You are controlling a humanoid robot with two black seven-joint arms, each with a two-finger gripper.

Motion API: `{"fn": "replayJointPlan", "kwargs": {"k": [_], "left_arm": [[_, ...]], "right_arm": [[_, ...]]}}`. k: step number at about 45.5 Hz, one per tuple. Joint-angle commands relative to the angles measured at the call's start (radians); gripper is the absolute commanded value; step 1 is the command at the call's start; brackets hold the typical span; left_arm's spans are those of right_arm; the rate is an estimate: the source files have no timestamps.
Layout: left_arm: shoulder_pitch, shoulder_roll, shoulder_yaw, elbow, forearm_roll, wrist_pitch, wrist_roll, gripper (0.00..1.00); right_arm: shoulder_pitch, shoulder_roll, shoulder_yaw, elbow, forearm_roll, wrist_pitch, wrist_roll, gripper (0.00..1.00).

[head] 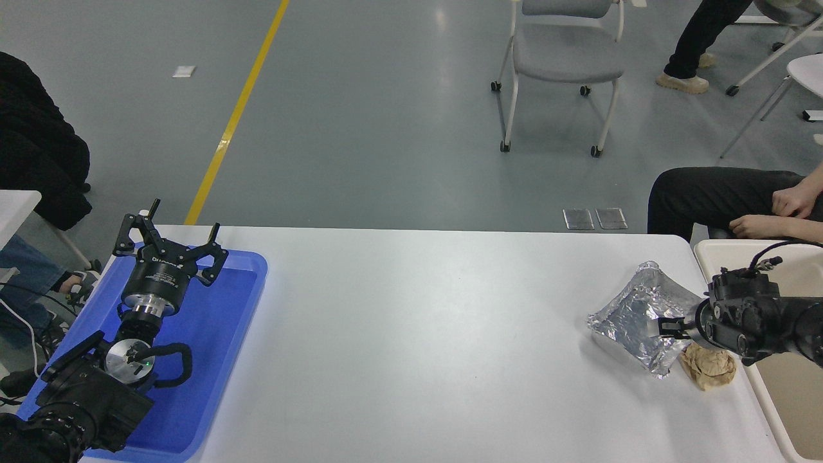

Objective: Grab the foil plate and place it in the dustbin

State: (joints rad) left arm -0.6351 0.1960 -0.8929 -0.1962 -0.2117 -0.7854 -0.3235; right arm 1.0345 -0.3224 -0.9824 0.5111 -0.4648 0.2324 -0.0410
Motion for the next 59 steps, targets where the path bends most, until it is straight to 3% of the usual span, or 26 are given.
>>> {"fn": "replayJointPlan", "kwargs": {"k": [1,7,12,16,23,29,30,59], "left_arm": [[0.000,0.000,-0.001,0.001,0.000,0.000,0.000,1.00],[0.000,0.000,0.000,0.001,0.000,0.000,0.000,1.00],[0.000,0.000,0.000,-0.002,0.000,0.000,0.000,1.00],[0.000,0.000,0.000,0.001,0.000,0.000,0.000,1.00],[0.000,0.000,0.000,-0.002,0.000,0.000,0.000,1.00],[0.000,0.000,-0.001,-0.002,0.000,0.000,0.000,1.00],[0.000,0.000,0.000,0.001,0.000,0.000,0.000,1.00],[-0.002,-0.001,0.000,0.001,0.000,0.000,0.000,1.00]], "right_arm": [[-0.017,0.003,0.016,-0.013,0.000,-0.001,0.000,0.95],[-0.017,0.003,0.016,-0.013,0.000,-0.001,0.000,0.87],[-0.019,0.005,0.022,-0.011,0.000,-0.001,0.000,0.72],[-0.027,0.014,0.047,-0.011,0.000,-0.001,0.000,0.50],[-0.028,0.017,0.068,-0.009,0.000,-0.001,0.000,0.33],[-0.025,0.031,0.085,-0.005,0.000,0.001,0.003,0.02],[-0.022,0.031,0.090,-0.003,0.000,0.001,0.003,0.00],[0.136,-0.006,0.102,0.108,-0.011,0.021,0.012,0.00]]}}
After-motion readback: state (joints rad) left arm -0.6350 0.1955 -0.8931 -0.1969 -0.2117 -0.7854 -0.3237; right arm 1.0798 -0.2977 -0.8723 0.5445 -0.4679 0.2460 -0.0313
